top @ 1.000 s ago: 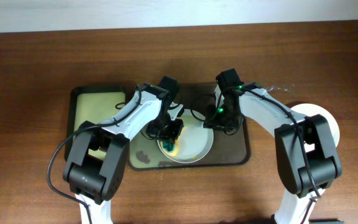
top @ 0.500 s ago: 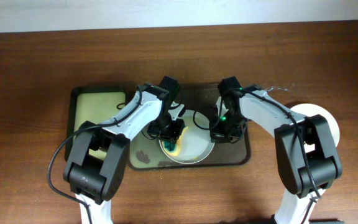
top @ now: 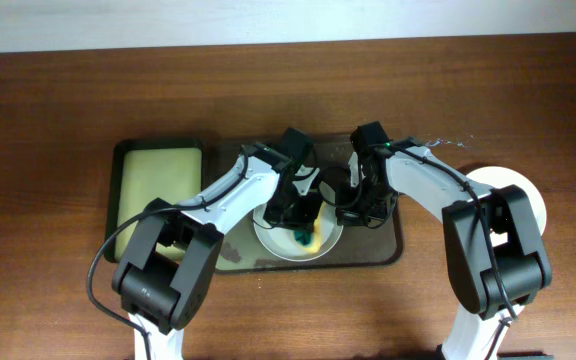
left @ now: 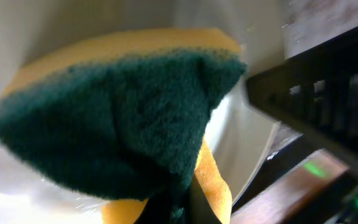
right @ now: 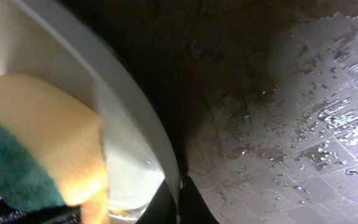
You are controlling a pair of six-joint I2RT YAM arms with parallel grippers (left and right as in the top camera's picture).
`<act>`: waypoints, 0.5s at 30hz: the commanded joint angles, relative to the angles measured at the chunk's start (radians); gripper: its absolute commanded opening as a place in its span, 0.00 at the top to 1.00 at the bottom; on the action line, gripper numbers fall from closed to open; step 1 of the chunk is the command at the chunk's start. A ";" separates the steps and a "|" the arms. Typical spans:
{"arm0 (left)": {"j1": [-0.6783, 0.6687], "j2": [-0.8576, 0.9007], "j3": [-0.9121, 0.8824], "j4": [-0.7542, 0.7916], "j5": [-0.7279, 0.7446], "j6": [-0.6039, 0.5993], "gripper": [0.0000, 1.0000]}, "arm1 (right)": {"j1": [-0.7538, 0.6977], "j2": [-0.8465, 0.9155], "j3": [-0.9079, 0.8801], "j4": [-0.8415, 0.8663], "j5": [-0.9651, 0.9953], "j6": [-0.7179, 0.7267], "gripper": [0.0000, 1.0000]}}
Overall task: Clean dirty plates on tray and stack at the side
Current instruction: 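Scrub the grey plate with the sponge in the left gripper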
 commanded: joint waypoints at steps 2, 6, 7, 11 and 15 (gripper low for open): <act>-0.054 0.000 -0.003 0.033 -0.012 -0.075 1.00 | 0.006 -0.017 -0.008 0.010 -0.024 0.008 0.96; -0.132 0.000 -0.006 -0.047 -0.192 -0.083 1.00 | 0.006 -0.017 -0.008 0.010 -0.024 0.008 0.96; -0.132 0.000 -0.006 -0.076 -0.234 -0.075 1.00 | 0.006 -0.017 -0.008 0.010 -0.024 0.008 0.96; -0.105 -0.001 -0.006 -0.187 -0.465 -0.040 1.00 | 0.006 -0.017 -0.008 0.018 -0.024 0.008 0.96; -0.061 -0.001 -0.005 -0.179 -0.470 -0.018 1.00 | 0.006 -0.017 -0.008 0.021 -0.019 0.004 0.88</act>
